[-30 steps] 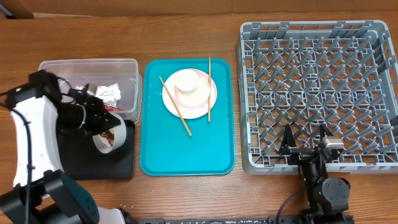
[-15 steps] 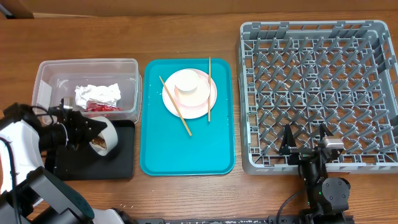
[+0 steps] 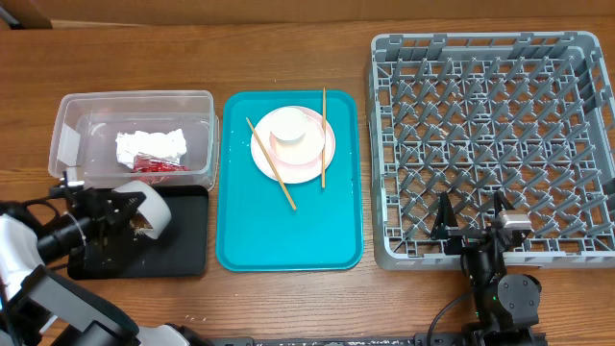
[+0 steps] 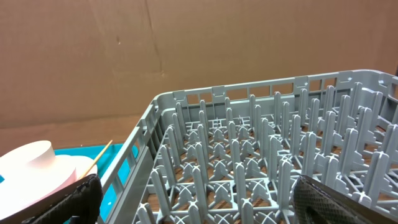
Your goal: Sort waste into correct bins and load items into the dishwasher
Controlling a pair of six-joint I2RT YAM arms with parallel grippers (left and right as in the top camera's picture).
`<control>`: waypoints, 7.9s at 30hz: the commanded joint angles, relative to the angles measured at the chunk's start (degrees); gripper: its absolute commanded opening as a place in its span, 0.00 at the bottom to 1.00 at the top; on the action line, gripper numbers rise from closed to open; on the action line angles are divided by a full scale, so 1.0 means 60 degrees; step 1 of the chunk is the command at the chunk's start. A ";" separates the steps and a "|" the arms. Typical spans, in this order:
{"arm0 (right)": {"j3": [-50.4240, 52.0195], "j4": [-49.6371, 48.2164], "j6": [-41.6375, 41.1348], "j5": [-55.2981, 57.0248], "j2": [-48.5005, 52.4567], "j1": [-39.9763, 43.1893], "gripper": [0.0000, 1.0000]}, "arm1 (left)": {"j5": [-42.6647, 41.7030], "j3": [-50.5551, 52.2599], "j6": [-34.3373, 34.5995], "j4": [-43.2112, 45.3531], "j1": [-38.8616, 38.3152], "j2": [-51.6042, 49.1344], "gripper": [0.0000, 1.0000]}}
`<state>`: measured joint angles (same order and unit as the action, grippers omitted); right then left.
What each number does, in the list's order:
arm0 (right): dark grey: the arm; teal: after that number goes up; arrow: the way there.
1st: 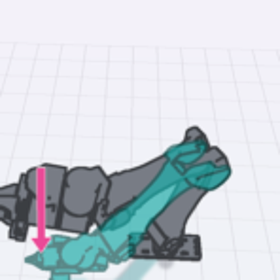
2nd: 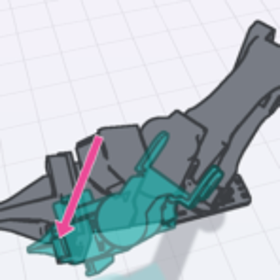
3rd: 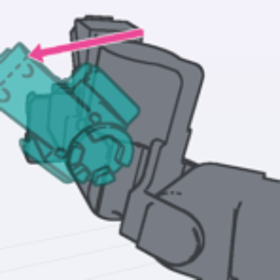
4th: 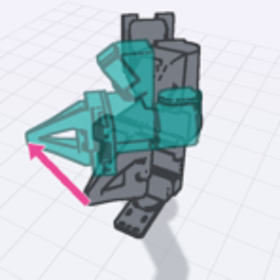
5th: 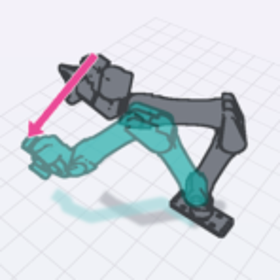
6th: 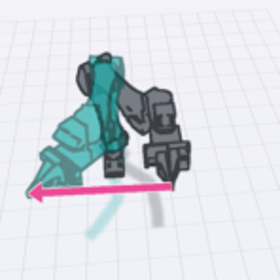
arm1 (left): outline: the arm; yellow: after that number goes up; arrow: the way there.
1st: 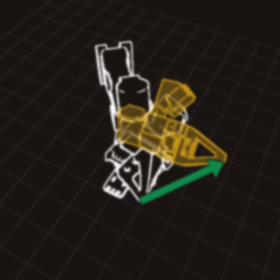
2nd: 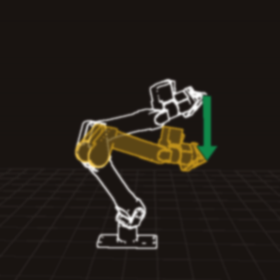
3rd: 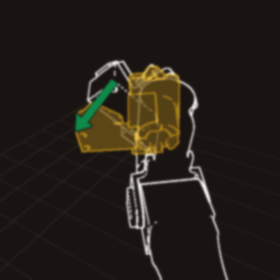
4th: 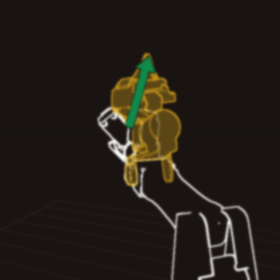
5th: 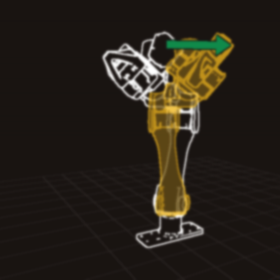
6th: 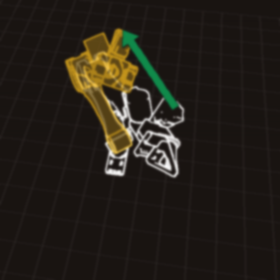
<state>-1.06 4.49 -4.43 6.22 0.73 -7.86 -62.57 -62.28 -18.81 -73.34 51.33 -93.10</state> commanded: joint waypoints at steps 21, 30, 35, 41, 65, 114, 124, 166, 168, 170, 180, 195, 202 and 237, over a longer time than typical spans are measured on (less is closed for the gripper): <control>0.0102 -0.0051 0.0058 0.0018 -0.0087 0.0036 1.00 | -0.1279 0.0204 -0.1086 -0.0780 0.0244 0.0288 0.04; 0.0098 -0.0051 0.0058 0.0018 -0.0087 0.0036 1.00 | -0.1552 0.0204 -0.1180 -0.1180 0.0240 0.0288 0.04; 0.0098 -0.0047 0.0058 0.0018 -0.0087 0.0036 1.00 | -0.1741 0.0204 -0.1588 -0.1566 0.0237 0.0284 0.04; 0.0102 -0.0051 0.0058 0.0018 -0.0087 0.0036 1.00 | -0.1832 0.0204 -0.2226 -0.1541 0.0270 0.0284 0.04; 0.0102 -0.0051 0.0058 0.0018 -0.0087 0.0036 1.00 | -0.2415 0.0204 -0.2488 -0.2488 0.0200 0.0270 0.04; 0.0098 -0.0051 0.0062 0.0018 -0.0087 0.0036 1.00 | 0.0069 0.0076 0.2244 0.0543 -0.5198 0.1399 0.04; 0.0102 -0.0051 0.0058 0.0018 -0.0087 0.0036 1.00 | 0.5289 0.0076 0.6572 0.2969 -0.9194 0.2197 0.04; 0.0098 -0.0051 0.0058 0.0018 -0.0087 0.0036 1.00 | 1.1963 0.0087 0.9140 0.2776 -1.4808 0.0455 0.41; 0.0098 -0.0051 0.0058 0.0018 -0.0087 0.0036 1.00 | 1.1970 0.0087 0.9136 0.2772 -1.4804 0.0455 0.50; 0.0098 -0.0051 0.0058 0.0018 -0.0087 0.0036 1.00 | 1.2040 0.0084 0.9136 0.2776 -1.4804 0.0455 0.50; 0.0102 -0.0047 0.0058 0.0018 -0.0087 0.0036 1.00 | 1.2393 -0.1155 0.9136 0.2244 -1.4076 0.0466 0.44; 0.0098 -0.0047 0.0058 0.0018 -0.0087 0.0036 1.00 | 1.1275 -0.1985 0.9898 0.3373 -1.1861 0.0455 0.04; 0.0098 -0.0051 0.0058 0.0018 -0.0087 0.0036 1.00 | 1.1264 -0.1974 1.0357 0.3807 -1.1872 0.0397 0.04; -0.9959 0.8025 -0.0076 -0.3173 0.6178 0.0036 1.00 | 1.2539 -0.3002 1.0426 0.1902 -1.1362 0.5333 0.45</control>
<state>-49.30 45.69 -4.51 -8.16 27.86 -7.86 10.04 -80.18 43.59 -61.80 -17.15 -61.04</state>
